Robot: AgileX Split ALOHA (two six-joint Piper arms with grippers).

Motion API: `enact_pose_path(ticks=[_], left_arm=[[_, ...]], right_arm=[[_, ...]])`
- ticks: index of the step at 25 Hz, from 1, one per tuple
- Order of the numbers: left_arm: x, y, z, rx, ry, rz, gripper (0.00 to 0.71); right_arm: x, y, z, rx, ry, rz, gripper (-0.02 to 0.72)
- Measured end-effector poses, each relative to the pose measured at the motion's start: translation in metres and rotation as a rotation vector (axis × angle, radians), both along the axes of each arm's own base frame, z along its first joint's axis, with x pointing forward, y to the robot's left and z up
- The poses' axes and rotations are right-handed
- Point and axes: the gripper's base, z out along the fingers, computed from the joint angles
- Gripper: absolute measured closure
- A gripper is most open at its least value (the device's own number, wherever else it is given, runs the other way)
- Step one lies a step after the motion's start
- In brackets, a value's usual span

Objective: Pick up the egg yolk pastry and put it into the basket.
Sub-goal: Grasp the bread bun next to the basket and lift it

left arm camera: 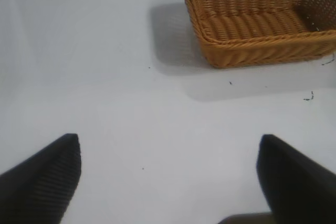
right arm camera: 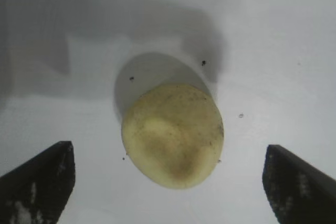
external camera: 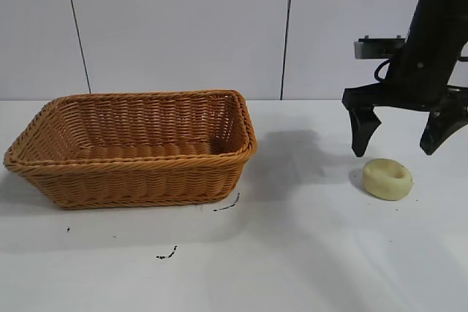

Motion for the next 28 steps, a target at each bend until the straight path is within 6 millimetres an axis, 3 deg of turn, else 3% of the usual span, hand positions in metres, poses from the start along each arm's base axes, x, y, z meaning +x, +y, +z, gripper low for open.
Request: enact_pose_path(ticks=[6, 12, 16, 19, 22, 28], left_arm=[[0.000, 0.000, 0.000, 0.000, 0.000, 0.000, 0.017], [0.000, 0.000, 0.000, 0.000, 0.000, 0.000, 0.017], [0.000, 0.000, 0.000, 0.000, 0.000, 0.000, 0.017], [0.000, 0.000, 0.000, 0.000, 0.000, 0.000, 0.017], [0.000, 0.000, 0.000, 0.000, 0.000, 0.000, 0.017], [0.000, 0.000, 0.000, 0.000, 0.000, 0.000, 0.017]], right_arm=[[0.005, 0.001, -0.027, 0.001, 0.022, -0.007, 0.008], [0.005, 0.001, -0.030, 0.001, 0.023, -0.007, 0.017], [0.004, 0.001, -0.030, 0.000, 0.034, -0.007, 0.172], [0.003, 0.001, -0.030, -0.001, 0.044, -0.006, 0.373], [0.003, 0.001, -0.030, -0.001, 0.045, -0.007, 0.515], [0.001, 0.000, -0.019, -0.007, 0.043, -0.001, 0.564]])
